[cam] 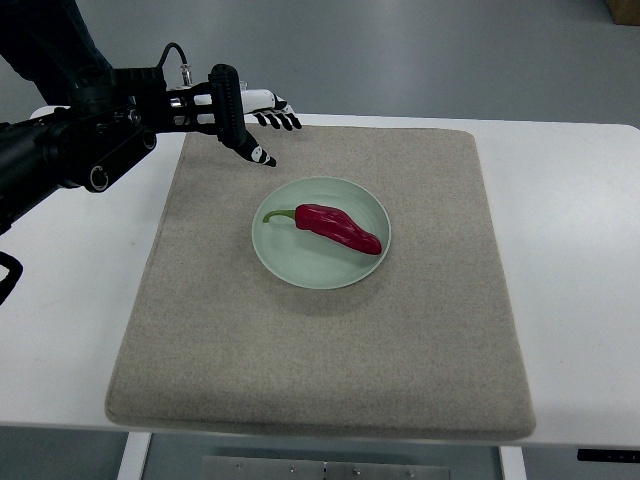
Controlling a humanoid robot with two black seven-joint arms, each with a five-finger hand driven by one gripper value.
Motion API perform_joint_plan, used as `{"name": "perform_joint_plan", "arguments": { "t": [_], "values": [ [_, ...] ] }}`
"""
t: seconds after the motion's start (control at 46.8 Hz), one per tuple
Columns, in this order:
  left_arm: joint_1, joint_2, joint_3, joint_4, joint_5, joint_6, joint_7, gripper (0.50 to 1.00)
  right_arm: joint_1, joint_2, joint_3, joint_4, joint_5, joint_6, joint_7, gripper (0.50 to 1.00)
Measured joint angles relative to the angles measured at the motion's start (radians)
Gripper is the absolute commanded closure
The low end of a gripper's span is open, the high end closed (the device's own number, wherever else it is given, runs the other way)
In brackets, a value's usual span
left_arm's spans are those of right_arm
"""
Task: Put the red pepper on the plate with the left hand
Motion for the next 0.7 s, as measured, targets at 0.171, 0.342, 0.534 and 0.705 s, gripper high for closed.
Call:
{"name": "perform_joint_plan", "arguments": {
  "t": [0.171, 0.342, 0.534, 0.705],
  "values": [
    [0.001, -0.003, -0.003, 0.057, 0.000, 0.036, 0.000, 0.637, 0.000, 0.000, 0.000, 0.000, 0.000, 0.000, 0.000, 0.568],
    [0.006, -0.002, -0.004, 0.092, -0.002, 0.050, 0.000, 0.536, 0.000, 0.000, 0.000, 0.000, 0.000, 0.000, 0.000, 0.568],
    [0.008, -0.003, 0.001, 0.125, -0.084, 0.050, 0.000, 0.536, 0.000, 0.000, 0.000, 0.000, 0.000, 0.000, 0.000, 0.568],
    [0.008, -0.005, -0.001, 0.153, -0.176, 0.074, 0.000, 0.536, 0.000, 0.000, 0.000, 0.000, 0.000, 0.000, 0.000, 0.568]
  ]
}}
